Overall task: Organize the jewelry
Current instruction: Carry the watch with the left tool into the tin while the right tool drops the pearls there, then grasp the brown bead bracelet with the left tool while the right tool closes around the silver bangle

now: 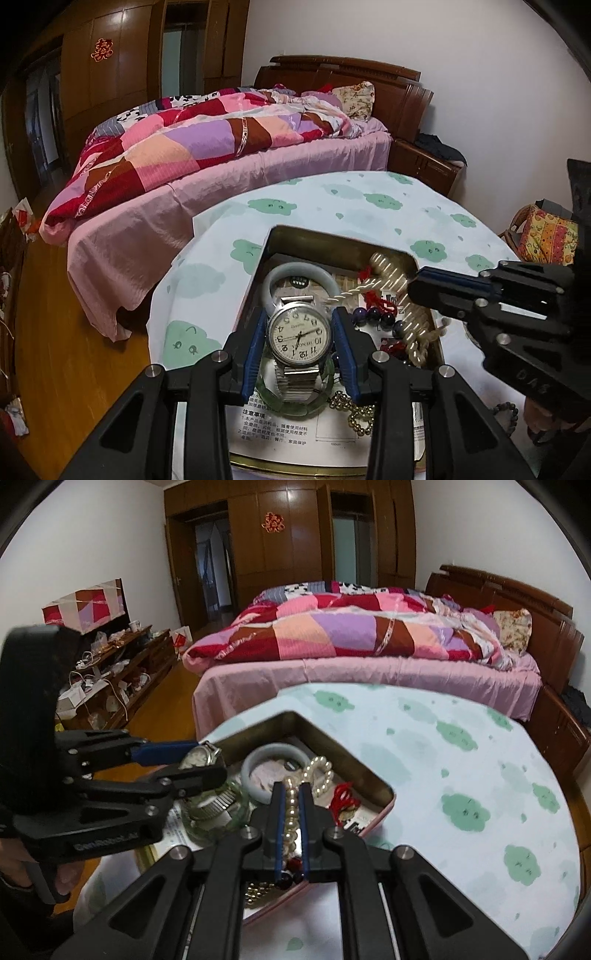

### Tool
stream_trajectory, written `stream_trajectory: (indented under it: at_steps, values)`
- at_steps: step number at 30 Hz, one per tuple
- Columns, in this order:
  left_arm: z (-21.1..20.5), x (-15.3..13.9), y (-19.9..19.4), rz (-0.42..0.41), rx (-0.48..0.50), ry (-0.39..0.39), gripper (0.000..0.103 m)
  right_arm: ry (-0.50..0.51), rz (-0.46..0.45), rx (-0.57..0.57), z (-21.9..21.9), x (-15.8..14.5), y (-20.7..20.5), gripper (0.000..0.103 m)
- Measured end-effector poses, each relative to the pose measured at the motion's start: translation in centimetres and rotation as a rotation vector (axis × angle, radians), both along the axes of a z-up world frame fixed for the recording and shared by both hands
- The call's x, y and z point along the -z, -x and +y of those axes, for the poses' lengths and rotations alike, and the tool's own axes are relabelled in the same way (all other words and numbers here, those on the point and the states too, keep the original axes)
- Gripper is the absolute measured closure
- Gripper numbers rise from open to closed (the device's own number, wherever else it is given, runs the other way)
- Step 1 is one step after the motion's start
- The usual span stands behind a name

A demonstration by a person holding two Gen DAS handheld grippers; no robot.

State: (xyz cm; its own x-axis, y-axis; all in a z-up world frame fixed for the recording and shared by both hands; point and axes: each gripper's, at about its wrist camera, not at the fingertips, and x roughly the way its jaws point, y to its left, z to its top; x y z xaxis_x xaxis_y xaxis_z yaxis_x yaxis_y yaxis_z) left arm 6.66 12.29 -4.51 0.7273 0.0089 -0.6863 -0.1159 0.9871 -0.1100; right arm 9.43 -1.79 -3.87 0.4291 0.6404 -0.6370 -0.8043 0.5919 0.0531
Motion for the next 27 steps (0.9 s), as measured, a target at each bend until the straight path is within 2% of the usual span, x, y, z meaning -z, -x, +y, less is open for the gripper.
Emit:
stream_trajectory:
  at_steps: [6,7,8,9,10,11,19,27]
  values:
    - [-0.1,0.2,0.0,0.002,-0.004,-0.004,0.064,0.011,0.025,0.001,-0.2,0.7,-0.1,0.093]
    - [0.0,0.2,0.0,0.0,-0.008,-0.002,0.057,0.01,0.03,-0.001,-0.2,0.8,-0.2,0.092]
    - [0.0,0.1,0.1,-0.006,-0.014,-0.004,0.045,0.008,0.032,0.001,-0.3,0.8,-0.2,0.085]
    - [0.0,0.0,0.2,-0.012,-0.019,-0.008,0.04,0.007,0.031,0.007,-0.4,0.9,-0.2,0.073]
    - [0.0,-0.2,0.3,-0.023,-0.028,-0.015,0.033,0.006,0.032,0.014,-0.6,1.0,-0.3,0.067]
    - [0.0,-0.3,0.4,-0.031,-0.031,-0.017,0.032,0.002,0.034,0.02,-0.7,1.0,-0.4,0.059]
    - [0.1,0.0,0.2,-0.012,-0.037,-0.02,0.032,0.013,0.04,0.027,-0.6,1.3,-0.4,0.058]
    - [-0.5,0.0,0.3,-0.006,-0.037,-0.027,0.032,0.013,0.049,0.039,-1.1,1.7,-0.3,0.052]
